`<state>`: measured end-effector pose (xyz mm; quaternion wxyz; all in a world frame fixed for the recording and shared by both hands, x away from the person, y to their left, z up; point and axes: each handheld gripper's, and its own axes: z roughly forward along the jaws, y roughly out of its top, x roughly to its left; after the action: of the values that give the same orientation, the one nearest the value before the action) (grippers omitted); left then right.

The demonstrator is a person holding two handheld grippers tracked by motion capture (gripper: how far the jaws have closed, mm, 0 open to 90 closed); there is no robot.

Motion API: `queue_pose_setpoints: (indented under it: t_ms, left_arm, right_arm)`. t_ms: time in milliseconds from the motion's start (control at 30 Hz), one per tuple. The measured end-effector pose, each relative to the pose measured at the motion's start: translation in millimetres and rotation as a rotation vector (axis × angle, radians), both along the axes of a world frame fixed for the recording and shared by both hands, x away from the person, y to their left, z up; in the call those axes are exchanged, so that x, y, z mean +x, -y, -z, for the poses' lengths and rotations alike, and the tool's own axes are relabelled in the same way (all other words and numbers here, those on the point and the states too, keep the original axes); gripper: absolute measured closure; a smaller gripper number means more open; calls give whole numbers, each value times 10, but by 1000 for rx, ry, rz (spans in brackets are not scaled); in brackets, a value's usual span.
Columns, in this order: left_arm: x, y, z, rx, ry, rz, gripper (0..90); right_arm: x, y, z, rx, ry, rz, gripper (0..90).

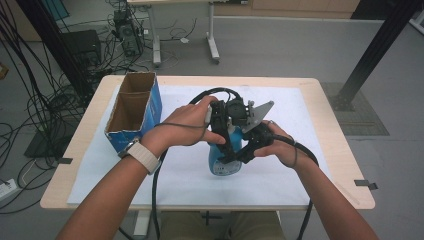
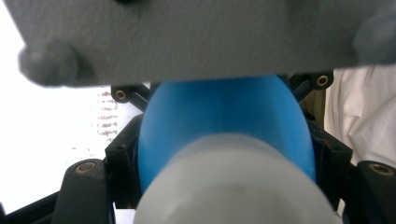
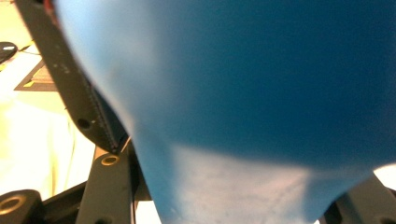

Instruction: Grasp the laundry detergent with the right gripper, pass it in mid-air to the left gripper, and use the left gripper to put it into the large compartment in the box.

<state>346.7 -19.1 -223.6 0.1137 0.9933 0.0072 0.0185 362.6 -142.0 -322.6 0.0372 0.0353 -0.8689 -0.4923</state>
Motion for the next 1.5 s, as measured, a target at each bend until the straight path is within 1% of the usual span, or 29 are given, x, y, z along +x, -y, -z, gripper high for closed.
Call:
queue_pose_setpoints:
  t_ms: [100, 167, 267, 333, 533, 600, 1100, 1500]
  left_arm:
    - [-3, 0, 5, 5, 1, 4, 343]
    - [-5, -1, 5, 7, -2, 3, 347]
    - [-7, 1, 9, 13, -2, 3, 351]
    - [-9, 3, 11, 14, -7, 2, 354]
    - [-7, 5, 18, 14, -12, -2, 362]
    - [-4, 1, 18, 8, -15, -6, 367]
    - [-11, -7, 16, 8, -11, -15, 379]
    - [-7, -10, 26, 9, -15, -15, 379]
  right_arm:
    - [-9, -7, 3, 0, -7, 3, 431]
    - [-17, -10, 3, 1, -18, -1, 431]
    - [-20, -15, 6, 2, -18, -1, 431]
    - [-18, -18, 9, 1, -10, -2, 431]
    - [-28, -19, 13, -1, -19, -5, 431]
    - [-28, -19, 14, -2, -14, -1, 432]
    - [-30, -23, 7, -7, 6, 0, 433]
    - [-30, -23, 15, -9, 10, -3, 433]
